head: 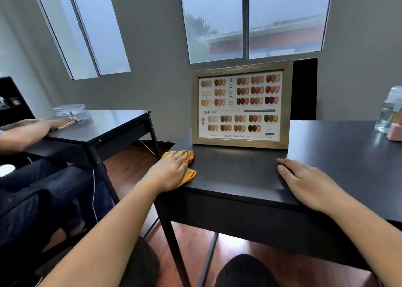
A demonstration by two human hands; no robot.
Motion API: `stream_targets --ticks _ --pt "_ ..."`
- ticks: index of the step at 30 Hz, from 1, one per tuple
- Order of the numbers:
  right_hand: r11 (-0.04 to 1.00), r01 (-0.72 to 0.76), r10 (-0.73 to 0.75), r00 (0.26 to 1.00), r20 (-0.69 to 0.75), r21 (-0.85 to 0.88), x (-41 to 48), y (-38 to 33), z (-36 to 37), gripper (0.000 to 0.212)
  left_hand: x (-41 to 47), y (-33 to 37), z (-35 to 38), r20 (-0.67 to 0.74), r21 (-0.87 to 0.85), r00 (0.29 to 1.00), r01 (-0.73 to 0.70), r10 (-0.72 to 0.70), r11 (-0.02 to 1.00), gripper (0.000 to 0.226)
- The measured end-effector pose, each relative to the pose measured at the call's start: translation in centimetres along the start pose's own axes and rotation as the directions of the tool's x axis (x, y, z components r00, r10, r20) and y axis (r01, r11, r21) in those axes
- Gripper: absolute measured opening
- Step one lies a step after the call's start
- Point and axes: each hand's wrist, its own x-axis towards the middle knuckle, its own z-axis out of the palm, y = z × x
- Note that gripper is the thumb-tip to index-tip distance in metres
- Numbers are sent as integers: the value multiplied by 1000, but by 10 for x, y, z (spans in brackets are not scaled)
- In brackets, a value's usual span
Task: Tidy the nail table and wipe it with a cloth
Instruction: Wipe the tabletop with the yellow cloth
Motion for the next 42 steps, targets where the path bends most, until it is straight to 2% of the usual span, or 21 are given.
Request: stream_targets --ticks 4,7,12,16,20,23,25,30,35,37,42 --pt "999 -20 20 1000 0 30 2 2 1 47 24 10 -1 26 90 985 166 -169 982 53" --pt "994 -26 26 1000 -5 107 3 5 -1 44 26 44 4 -54 57 975 220 -217 974 56" --pt "976 -49 58 998 -36 211 5 11 -9 38 18 136 21 -63 43 992 114 -111 993 78" --pt "989 -28 34 999 -41 146 4 17 -18 36 5 192 29 -74 -30 995 -71 69 997 72" --pt "994 -13 17 999 -36 110 -1 32 -32 36 -2 176 28 -76 -41 963 -260 257 965 56" --pt "996 -46 51 996 -68 79 -4 50 -44 35 -4 136 27 -84 -38 944 -324 320 945 53" --pt "995 -68 74 993 -92 72 -7 61 -50 35 -3 100 22 -82 -33 958 -279 275 960 52" --pt "992 -106 115 982 -149 67 -15 78 -59 33 5 30 8 -38 -52 999 -24 22 998 50" --pt "985 -163 170 964 -206 50 -24 92 -63 32 9 62 8 -82 23 987 144 -142 989 54" --pt "984 -177 179 957 -231 29 -26 95 -62 33 5 97 11 -103 51 985 146 -140 988 58" --pt "983 -185 182 948 -260 15 -29 100 -61 33 -4 207 24 -101 1 994 -34 34 999 61"
